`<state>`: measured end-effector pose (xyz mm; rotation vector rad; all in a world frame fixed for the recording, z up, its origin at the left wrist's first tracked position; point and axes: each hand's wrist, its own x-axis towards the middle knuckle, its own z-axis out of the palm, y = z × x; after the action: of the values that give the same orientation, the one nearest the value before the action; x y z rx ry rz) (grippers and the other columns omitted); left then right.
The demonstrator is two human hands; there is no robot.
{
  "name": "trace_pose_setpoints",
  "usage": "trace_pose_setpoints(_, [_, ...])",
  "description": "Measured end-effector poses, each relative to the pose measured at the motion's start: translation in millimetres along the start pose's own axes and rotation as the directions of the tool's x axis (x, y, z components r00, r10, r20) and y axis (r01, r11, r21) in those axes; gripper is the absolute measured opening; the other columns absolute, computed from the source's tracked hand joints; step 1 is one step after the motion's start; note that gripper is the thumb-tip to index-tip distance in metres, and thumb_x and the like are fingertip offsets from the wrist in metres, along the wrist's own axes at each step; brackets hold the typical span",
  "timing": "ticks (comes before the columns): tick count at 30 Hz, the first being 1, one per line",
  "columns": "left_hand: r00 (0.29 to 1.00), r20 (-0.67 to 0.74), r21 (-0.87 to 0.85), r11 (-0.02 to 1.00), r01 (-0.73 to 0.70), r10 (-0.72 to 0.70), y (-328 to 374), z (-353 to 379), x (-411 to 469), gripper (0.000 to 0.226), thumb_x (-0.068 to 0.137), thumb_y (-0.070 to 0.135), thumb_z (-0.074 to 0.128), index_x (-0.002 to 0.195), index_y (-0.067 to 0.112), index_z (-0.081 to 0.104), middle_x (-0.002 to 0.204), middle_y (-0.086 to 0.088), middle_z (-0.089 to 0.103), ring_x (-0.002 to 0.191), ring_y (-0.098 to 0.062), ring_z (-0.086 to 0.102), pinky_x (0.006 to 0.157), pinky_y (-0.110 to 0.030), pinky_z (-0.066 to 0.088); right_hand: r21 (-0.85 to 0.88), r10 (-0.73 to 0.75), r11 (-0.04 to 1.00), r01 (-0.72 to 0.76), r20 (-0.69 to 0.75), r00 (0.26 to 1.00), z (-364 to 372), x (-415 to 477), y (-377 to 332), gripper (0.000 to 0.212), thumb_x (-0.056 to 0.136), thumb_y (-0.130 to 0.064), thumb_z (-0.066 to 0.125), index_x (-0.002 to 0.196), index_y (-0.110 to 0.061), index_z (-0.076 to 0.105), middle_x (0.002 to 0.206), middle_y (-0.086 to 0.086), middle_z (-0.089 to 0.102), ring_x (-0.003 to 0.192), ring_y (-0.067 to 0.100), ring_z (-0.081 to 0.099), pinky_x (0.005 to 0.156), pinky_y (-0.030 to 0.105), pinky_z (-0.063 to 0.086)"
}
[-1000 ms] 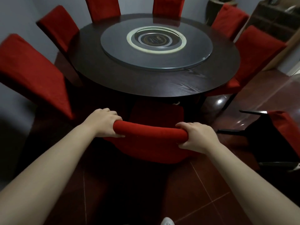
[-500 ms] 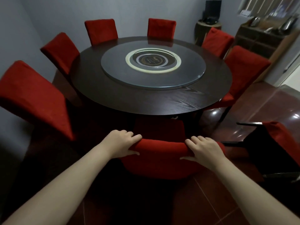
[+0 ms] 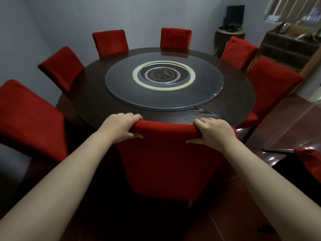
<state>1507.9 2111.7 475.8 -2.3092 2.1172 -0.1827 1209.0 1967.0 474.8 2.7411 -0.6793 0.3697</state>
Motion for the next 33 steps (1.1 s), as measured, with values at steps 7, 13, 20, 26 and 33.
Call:
trace_pose_setpoints(7, [0.996,-0.035,-0.031,0.996,0.079,-0.080,-9.9,-8.7,57.8,0.060,0.067,0.074,0.063,0.106,0.031,0.048,0.104,0.006,0.063,0.094,-0.024,0.059,0.065,-0.032,0.035,0.049,0.047,0.998,-0.045,-0.030,0.998,12.4,48.6,47.2,0.068,0.062,-0.085,0.051,0.078,-0.019,0.050,0.073,-0.003,0.062,0.069,0.026,0.064,0.051,0.028,0.033])
trace_pose_setpoints(13, [0.999,-0.014,-0.052,0.998,0.044,-0.045,-25.9,-16.3,91.7,0.055,0.067,0.077,0.061,0.095,0.032,0.044,0.096,0.009,0.062,0.089,-0.022,0.061,0.057,-0.031,0.030,0.191,0.207,0.956,-0.223,0.100,0.973,18.3,81.1,67.8,0.083,0.048,-0.090,0.054,0.111,-0.037,0.046,0.081,-0.006,0.062,0.083,0.025,0.064,0.064,0.030,0.036])
trace_pose_setpoints(20, [0.999,0.038,-0.083,0.997,-0.003,0.006,-34.4,-20.5,104.7,0.055,0.066,0.079,0.060,0.093,0.033,0.047,0.095,0.011,0.063,0.089,-0.020,0.061,0.058,-0.031,0.032,0.225,0.197,0.940,-0.257,0.259,0.946,15.0,97.9,77.1,0.061,0.044,-0.096,0.048,0.086,-0.053,0.056,0.068,-0.026,0.053,0.073,0.009,0.055,0.062,0.028,0.037])
trace_pose_setpoints(26, [0.996,0.087,-0.108,0.994,-0.012,0.022,-40.6,-22.5,118.5,0.054,0.064,0.080,0.060,0.088,0.033,0.048,0.091,0.013,0.063,0.088,-0.019,0.060,0.061,-0.031,0.037,0.220,0.211,0.935,-0.279,0.287,0.934,16.3,107.6,84.8,0.061,0.042,-0.098,0.047,0.072,-0.046,0.058,0.062,-0.024,0.055,0.062,-0.003,0.049,0.053,0.021,0.034])
trace_pose_setpoints(33, [0.982,0.138,-0.039,0.991,-0.126,0.130,-28.7,-19.2,118.3,0.058,0.061,0.083,0.059,0.091,0.034,0.052,0.098,0.008,0.068,0.094,-0.022,0.063,0.066,-0.029,0.037,0.134,0.198,0.955,-0.263,0.367,0.909,23.2,103.6,87.7,0.069,0.038,-0.097,0.049,0.078,-0.043,0.065,0.063,-0.020,0.056,0.068,0.009,0.055,0.061,0.027,0.041])
